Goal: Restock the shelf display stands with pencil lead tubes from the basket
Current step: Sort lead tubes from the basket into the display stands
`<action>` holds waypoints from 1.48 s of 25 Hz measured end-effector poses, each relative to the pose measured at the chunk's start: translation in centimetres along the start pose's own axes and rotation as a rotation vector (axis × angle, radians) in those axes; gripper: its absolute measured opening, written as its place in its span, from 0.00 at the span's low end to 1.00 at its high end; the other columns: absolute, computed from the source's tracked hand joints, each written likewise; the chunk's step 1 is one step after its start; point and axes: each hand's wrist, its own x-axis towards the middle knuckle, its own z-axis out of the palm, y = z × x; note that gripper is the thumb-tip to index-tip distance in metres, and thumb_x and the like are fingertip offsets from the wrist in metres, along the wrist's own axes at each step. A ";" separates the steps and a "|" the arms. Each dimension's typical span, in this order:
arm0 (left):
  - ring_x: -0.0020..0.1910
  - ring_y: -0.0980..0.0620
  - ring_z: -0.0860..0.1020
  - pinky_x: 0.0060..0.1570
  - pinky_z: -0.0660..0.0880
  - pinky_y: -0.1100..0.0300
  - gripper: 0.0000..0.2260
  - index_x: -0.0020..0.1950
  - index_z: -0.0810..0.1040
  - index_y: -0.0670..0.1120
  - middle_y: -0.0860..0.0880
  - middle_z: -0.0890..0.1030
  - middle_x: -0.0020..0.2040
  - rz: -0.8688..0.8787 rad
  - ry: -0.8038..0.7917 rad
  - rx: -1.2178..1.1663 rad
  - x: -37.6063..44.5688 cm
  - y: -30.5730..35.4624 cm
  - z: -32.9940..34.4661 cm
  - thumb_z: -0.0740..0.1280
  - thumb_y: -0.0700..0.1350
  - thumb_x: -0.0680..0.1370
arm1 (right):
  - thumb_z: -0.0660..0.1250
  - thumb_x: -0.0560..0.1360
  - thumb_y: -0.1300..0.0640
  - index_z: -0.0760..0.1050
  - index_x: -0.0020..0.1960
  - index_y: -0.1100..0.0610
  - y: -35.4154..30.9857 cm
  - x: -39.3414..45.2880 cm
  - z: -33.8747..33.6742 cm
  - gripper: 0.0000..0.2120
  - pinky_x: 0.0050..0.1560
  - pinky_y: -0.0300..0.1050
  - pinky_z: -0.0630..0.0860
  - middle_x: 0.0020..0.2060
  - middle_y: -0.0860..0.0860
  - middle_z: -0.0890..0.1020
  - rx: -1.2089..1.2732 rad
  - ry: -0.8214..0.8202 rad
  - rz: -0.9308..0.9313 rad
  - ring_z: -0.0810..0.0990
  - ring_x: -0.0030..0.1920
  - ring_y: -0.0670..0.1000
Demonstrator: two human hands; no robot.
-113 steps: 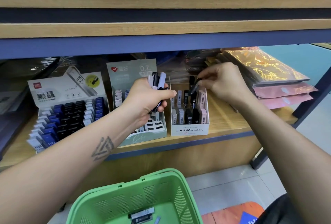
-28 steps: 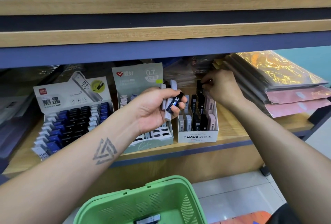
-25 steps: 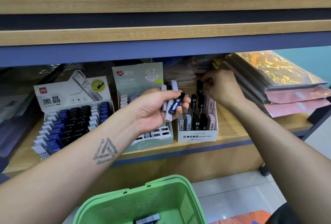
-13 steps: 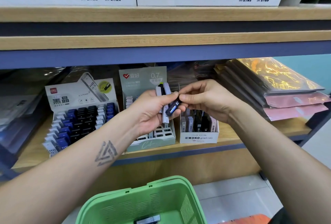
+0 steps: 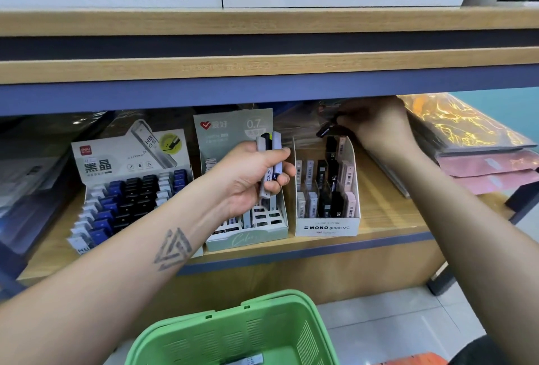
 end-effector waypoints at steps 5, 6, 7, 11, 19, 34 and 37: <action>0.27 0.52 0.71 0.19 0.63 0.68 0.03 0.53 0.70 0.40 0.41 0.78 0.35 -0.001 -0.002 0.004 0.5 -0.3 -0.2 0.64 0.36 0.83 | 0.71 0.77 0.60 0.85 0.55 0.54 -0.2 0.8 2.2 0.09 0.52 0.46 0.78 0.54 0.53 0.85 -0.436 -0.080 -0.128 0.82 0.54 0.56; 0.27 0.52 0.71 0.19 0.63 0.68 0.03 0.53 0.70 0.40 0.41 0.78 0.35 -0.001 -0.002 0.007 0.5 -0.3 -0.3 0.64 0.36 0.83 | 0.70 0.77 0.60 0.85 0.54 0.54 -0.3 0.8 2.4 0.08 0.54 0.48 0.78 0.53 0.54 0.85 -0.478 -0.093 -0.130 0.82 0.54 0.58; 0.27 0.52 0.71 0.19 0.63 0.68 0.03 0.53 0.70 0.40 0.41 0.78 0.35 -0.001 -0.002 0.010 0.5 -0.3 -0.3 0.64 0.36 0.83 | 0.70 0.77 0.60 0.85 0.53 0.54 -0.4 0.8 2.7 0.08 0.57 0.50 0.77 0.52 0.55 0.86 -0.523 -0.097 -0.136 0.82 0.54 0.59; 0.27 0.52 0.71 0.19 0.63 0.68 0.03 0.52 0.70 0.40 0.41 0.77 0.35 -0.003 -0.006 0.015 0.7 -0.4 -0.3 0.64 0.36 0.83 | 0.68 0.76 0.62 0.85 0.47 0.53 -0.7 0.4 3.8 0.08 0.58 0.51 0.71 0.46 0.54 0.86 -0.666 -0.061 -0.187 0.81 0.51 0.59; 0.29 0.51 0.71 0.20 0.63 0.67 0.03 0.51 0.71 0.40 0.40 0.77 0.36 -0.011 -0.023 0.017 0.9 -0.6 -0.5 0.64 0.37 0.83 | 0.67 0.75 0.65 0.83 0.44 0.54 0.1 -0.2 5.0 0.09 0.60 0.51 0.71 0.44 0.52 0.84 -0.696 -0.058 -0.167 0.80 0.52 0.57; 0.29 0.54 0.71 0.19 0.64 0.68 0.09 0.60 0.71 0.37 0.38 0.83 0.44 -0.165 -0.207 -0.133 -0.1 -0.9 -2.4 0.60 0.34 0.80 | 0.75 0.73 0.59 0.86 0.49 0.57 -5.2 -3.9 3.8 0.05 0.45 0.43 0.77 0.43 0.56 0.86 0.759 -0.585 0.373 0.81 0.41 0.51; 0.29 0.54 0.71 0.19 0.64 0.69 0.11 0.63 0.70 0.36 0.35 0.83 0.49 -0.178 -0.193 -0.144 -0.2 -0.8 -2.8 0.60 0.36 0.81 | 0.72 0.74 0.68 0.86 0.47 0.59 -5.1 -3.6 4.0 0.07 0.43 0.41 0.79 0.41 0.58 0.86 0.819 -0.512 0.414 0.81 0.38 0.50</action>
